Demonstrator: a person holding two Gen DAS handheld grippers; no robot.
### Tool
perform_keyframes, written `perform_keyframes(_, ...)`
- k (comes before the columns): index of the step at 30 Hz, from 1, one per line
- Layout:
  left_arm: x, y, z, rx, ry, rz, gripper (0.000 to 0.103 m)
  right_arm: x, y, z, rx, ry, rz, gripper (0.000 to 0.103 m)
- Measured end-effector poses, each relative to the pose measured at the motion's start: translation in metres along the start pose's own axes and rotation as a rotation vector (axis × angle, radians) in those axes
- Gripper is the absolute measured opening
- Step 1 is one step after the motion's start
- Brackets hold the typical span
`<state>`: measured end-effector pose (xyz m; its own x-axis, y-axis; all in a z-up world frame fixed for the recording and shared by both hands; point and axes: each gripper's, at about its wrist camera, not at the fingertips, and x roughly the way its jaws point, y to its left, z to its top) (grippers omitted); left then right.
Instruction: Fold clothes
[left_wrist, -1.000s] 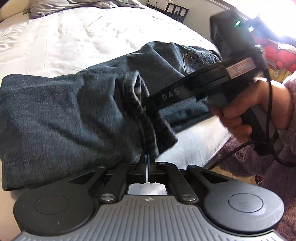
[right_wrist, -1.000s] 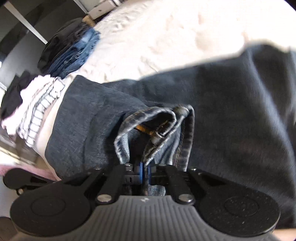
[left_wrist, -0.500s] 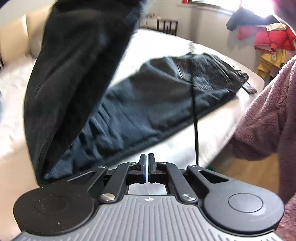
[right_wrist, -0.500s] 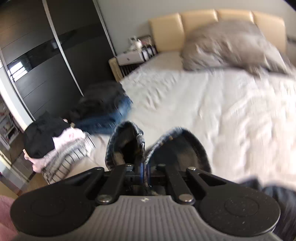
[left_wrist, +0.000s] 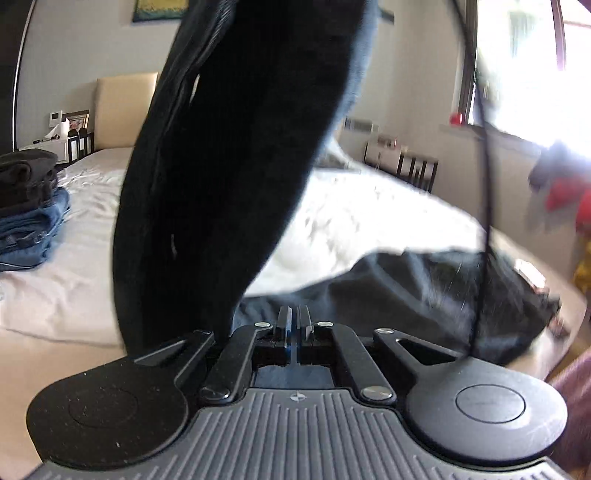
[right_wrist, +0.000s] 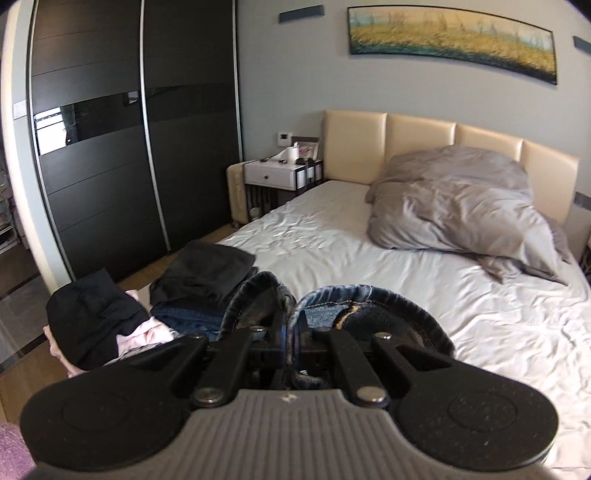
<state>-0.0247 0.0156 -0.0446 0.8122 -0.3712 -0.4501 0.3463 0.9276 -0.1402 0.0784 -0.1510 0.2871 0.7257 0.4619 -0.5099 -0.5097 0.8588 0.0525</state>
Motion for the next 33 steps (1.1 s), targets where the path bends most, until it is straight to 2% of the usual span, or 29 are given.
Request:
perform_keyframes(4, 0.023, -0.013, 0.004, 0.03, -0.011, 0.072, 0.0, -0.019, -0.022, -0.005, 0.042, -0.013, -0.048, 0.005)
perform_keyframes(9, 0.044, -0.023, -0.008, 0.115, 0.07, 0.211, 0.0, -0.035, -0.064, -0.021, 0.11, -0.018, -0.124, 0.004)
perform_keyframes(14, 0.042, -0.024, -0.016, 0.16, 0.112, 0.281, 0.0, -0.049, -0.124, -0.045, 0.205, -0.037, -0.207, 0.004)
perform_keyframes(21, 0.055, -0.047, -0.02, 0.25, 0.116, 0.305, 0.0, -0.073, -0.21, -0.105, 0.368, -0.025, -0.326, 0.005)
perform_keyframes(25, 0.07, -0.069, -0.022, 0.285, 0.129, 0.282, 0.0, -0.085, -0.257, -0.157, 0.48, 0.006, -0.413, 0.005)
perform_keyframes(29, 0.076, -0.092, -0.033, 0.395, 0.128, 0.248, 0.0, -0.091, -0.298, -0.214, 0.571, 0.059, -0.498, 0.005)
perform_keyframes(33, 0.085, -0.094, -0.043, 0.395, 0.198, 0.24, 0.0, -0.078, -0.327, -0.27, 0.665, 0.134, -0.535, 0.005)
